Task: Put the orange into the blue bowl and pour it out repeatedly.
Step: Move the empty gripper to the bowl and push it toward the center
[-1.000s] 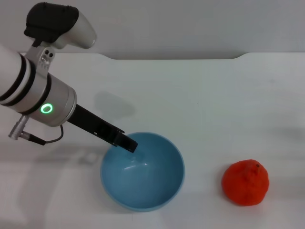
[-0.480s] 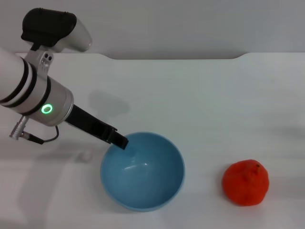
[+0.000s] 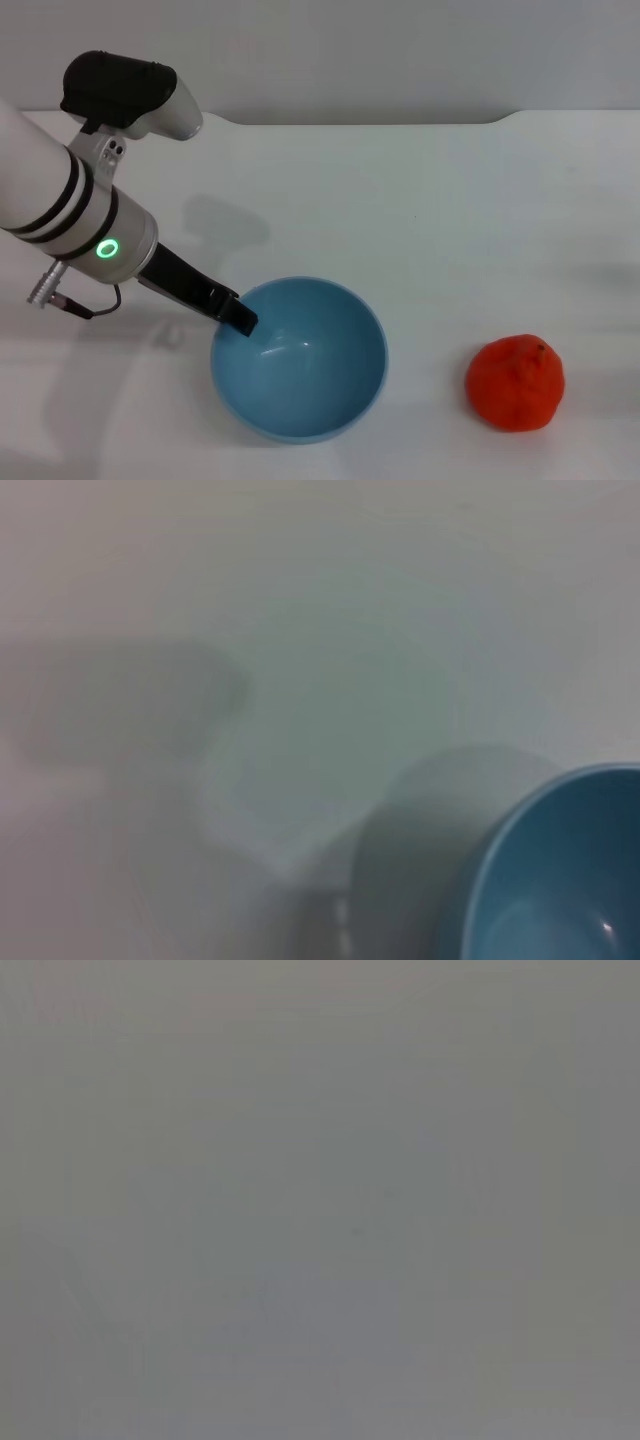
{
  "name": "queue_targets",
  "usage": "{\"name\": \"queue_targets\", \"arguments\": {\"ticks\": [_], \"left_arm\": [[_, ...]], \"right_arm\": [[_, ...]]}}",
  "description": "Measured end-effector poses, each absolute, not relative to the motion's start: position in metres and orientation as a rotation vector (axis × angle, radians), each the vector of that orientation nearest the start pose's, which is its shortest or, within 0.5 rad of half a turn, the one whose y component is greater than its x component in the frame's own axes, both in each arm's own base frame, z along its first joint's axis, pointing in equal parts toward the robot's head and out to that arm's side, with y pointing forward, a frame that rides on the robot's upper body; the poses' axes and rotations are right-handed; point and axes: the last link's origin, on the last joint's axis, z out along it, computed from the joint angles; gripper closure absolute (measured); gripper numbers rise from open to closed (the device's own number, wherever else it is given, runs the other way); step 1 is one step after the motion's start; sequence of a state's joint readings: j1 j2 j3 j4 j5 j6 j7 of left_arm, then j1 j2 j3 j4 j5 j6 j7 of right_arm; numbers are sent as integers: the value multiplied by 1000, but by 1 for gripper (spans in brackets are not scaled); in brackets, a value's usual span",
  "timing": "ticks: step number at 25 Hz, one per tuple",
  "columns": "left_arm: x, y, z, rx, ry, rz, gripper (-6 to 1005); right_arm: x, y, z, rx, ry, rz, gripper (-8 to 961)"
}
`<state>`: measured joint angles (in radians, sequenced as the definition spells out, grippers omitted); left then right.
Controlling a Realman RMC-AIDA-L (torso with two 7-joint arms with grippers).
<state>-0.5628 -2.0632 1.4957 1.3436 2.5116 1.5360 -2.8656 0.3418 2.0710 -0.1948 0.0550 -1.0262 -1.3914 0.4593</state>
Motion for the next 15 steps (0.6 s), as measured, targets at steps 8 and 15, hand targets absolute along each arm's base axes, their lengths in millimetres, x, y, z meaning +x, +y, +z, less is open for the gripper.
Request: {"name": "queue_targets", "arguments": {"ticks": [8, 15], "left_arm": [[-191, 338, -29, -2479, -1332, 487, 544], [-191, 333, -39, -2505, -1310, 551, 569]], "right_arm": [[384, 272, 36, -1224, 745, 881, 468], [384, 272, 36, -1222, 744, 881, 470]]}}
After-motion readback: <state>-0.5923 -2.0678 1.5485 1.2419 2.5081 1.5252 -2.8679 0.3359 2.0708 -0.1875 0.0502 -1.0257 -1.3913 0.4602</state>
